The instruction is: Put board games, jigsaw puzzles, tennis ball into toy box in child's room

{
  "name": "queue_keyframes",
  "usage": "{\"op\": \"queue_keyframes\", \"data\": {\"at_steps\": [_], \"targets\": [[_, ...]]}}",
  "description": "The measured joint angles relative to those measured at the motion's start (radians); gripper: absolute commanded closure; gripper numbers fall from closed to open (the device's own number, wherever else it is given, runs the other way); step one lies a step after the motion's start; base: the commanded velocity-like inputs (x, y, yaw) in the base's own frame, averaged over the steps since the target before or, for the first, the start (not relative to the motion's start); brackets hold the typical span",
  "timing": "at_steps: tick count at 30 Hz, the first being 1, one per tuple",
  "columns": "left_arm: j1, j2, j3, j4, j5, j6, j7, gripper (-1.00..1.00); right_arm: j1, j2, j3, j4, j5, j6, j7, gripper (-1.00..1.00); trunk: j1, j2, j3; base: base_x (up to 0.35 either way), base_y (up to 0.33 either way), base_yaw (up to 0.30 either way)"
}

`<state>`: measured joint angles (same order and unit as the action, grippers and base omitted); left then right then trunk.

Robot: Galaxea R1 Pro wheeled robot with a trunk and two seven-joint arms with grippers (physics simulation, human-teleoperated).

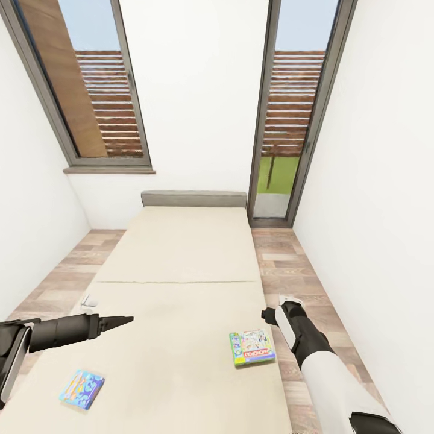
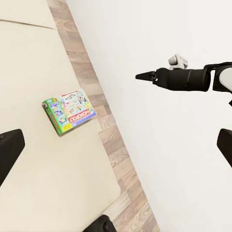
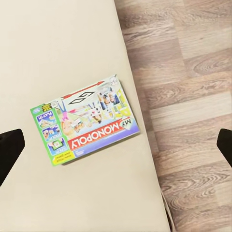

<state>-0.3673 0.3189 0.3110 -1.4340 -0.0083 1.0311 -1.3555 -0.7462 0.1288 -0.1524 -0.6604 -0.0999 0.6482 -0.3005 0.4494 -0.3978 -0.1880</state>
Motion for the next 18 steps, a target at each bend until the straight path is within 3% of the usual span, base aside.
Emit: {"op": "queue_keyframes", "data": {"at_steps": [18], "targets": [[0.000, 0.000, 0.005, 0.000, 0.000, 0.000, -0.002, -1.00, 0.000, -0.001, -0.001, 0.001, 0.000, 0.000, -0.001, -1.00, 0.000, 0.000, -0.030, 0.000, 0.000, 0.000]]}}
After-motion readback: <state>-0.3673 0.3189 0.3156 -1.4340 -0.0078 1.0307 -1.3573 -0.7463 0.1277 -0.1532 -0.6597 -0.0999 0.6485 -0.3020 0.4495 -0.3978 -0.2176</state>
